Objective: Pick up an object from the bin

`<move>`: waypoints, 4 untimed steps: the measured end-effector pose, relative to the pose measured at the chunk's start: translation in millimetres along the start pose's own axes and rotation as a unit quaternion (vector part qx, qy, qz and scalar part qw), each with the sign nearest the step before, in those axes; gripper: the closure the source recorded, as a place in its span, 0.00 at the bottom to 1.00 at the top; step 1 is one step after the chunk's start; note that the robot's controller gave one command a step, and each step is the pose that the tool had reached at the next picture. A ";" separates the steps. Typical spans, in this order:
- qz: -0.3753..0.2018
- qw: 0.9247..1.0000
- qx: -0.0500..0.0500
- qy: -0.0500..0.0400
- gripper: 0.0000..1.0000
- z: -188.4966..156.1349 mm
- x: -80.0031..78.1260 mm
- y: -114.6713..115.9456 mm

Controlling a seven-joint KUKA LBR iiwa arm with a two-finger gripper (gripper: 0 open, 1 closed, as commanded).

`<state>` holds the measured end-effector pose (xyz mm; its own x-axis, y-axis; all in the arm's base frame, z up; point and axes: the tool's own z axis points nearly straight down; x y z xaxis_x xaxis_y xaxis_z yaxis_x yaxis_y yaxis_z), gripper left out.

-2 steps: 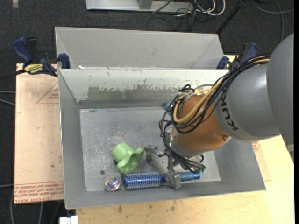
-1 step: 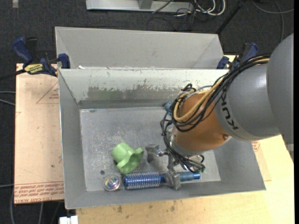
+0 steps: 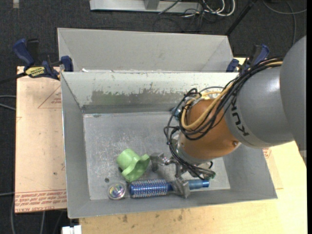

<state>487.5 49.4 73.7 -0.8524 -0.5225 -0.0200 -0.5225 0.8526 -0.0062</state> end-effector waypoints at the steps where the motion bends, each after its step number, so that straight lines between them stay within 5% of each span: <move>1: -0.013 1.000 -0.003 0.008 0.00 -1.6 -7.3 -5.7; 2: -0.089 0.996 -0.001 0.007 0.00 -73.5 29.0 -77.3; 3: -0.053 0.999 -0.001 0.004 0.00 3.5 22.0 -39.4; 4: -0.052 0.999 -0.001 0.004 0.00 0.1 4.7 -6.7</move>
Offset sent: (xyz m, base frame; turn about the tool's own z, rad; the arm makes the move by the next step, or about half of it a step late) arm 0.0081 -0.0023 0.0011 -0.0283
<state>487.1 41.2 73.6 -0.7938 -0.6081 -0.0117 -0.6080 0.7939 -0.0055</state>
